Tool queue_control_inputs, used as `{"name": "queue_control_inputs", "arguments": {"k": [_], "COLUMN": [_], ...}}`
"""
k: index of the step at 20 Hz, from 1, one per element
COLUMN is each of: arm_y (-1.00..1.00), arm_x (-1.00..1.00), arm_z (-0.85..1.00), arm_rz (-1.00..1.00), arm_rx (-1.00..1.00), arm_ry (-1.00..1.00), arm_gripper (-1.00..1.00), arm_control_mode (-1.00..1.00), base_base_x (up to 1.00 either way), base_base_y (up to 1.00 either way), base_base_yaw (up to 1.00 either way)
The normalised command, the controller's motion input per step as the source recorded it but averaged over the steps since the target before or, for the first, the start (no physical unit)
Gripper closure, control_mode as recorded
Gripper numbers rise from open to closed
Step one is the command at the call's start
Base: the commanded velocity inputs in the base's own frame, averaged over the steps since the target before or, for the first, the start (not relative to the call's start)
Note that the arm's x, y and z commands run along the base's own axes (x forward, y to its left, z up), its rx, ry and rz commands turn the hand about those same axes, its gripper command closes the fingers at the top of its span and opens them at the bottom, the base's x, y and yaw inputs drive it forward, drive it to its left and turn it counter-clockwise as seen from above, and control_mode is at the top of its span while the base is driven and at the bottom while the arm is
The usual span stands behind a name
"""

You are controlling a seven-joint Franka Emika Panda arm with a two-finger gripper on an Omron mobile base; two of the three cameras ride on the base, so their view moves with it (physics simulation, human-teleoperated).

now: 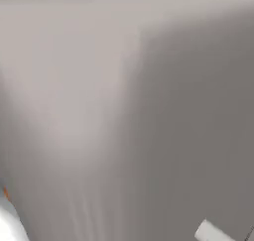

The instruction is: Place the cold items (bell pepper and kiwi) from the fridge in one tupperware on the dining counter. Place the warm items (hot dog and kebab skewer) in the stove area in another tupperware.

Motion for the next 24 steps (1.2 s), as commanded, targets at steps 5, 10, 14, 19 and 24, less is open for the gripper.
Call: {"name": "queue_control_inputs", "arguments": {"k": [5,10,14,19,24], "arm_y": [0.00,0.00,0.00,0.00,0.00], "arm_x": [0.00,0.00,0.00,0.00,0.00], "arm_z": [0.00,0.00,0.00,0.00,0.00], "arm_rz": [0.00,0.00,0.00,0.00,0.00], "arm_rx": [0.00,0.00,0.00,0.00,0.00], "arm_ry": [0.00,0.00,0.00,0.00,0.00], "arm_gripper": [1.00,1.00,1.00,1.00,1.00], "arm_control_mode": [1.00,1.00,1.00,1.00,1.00], "base_base_x": [0.32,0.91,0.97,0.96,1.00], "base_base_y": [0.83,0.89,0.92,0.85,0.70], "base_base_yaw": [0.54,0.41,0.38,0.37,0.37]}}
